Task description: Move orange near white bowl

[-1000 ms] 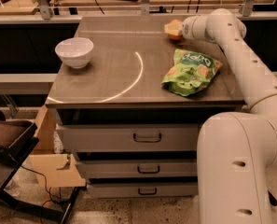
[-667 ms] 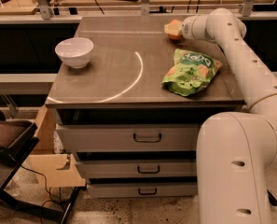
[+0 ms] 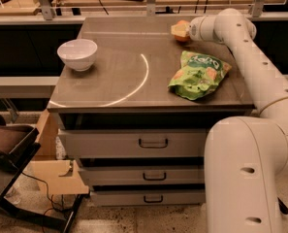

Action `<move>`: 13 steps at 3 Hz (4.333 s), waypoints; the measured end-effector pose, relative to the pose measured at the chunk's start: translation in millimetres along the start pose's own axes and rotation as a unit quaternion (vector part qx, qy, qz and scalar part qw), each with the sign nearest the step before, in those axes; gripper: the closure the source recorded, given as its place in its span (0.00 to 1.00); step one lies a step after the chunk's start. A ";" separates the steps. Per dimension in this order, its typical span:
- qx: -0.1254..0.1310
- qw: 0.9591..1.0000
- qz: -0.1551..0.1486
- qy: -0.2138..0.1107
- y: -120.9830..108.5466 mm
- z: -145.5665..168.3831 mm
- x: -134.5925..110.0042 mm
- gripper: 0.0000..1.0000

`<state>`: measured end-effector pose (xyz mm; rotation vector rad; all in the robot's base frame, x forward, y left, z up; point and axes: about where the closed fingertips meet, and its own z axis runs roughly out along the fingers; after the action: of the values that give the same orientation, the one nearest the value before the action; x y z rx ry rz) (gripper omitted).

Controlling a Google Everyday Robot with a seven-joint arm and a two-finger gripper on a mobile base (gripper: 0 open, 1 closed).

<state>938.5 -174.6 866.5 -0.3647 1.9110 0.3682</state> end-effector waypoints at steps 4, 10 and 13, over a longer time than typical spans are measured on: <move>0.068 0.995 -0.046 -0.062 40.7 -141.3 -82.3 1.00; -0.120 0.987 -0.083 -0.073 234.8 -134.2 -46.6 1.00; -0.126 0.982 -0.121 -0.078 291.5 -125.2 -6.6 1.00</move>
Offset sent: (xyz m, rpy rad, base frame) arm -0.0940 -0.0412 0.1345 -0.1200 -0.1610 -0.1661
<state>713.8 36.9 940.3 -0.7073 1.6473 0.4635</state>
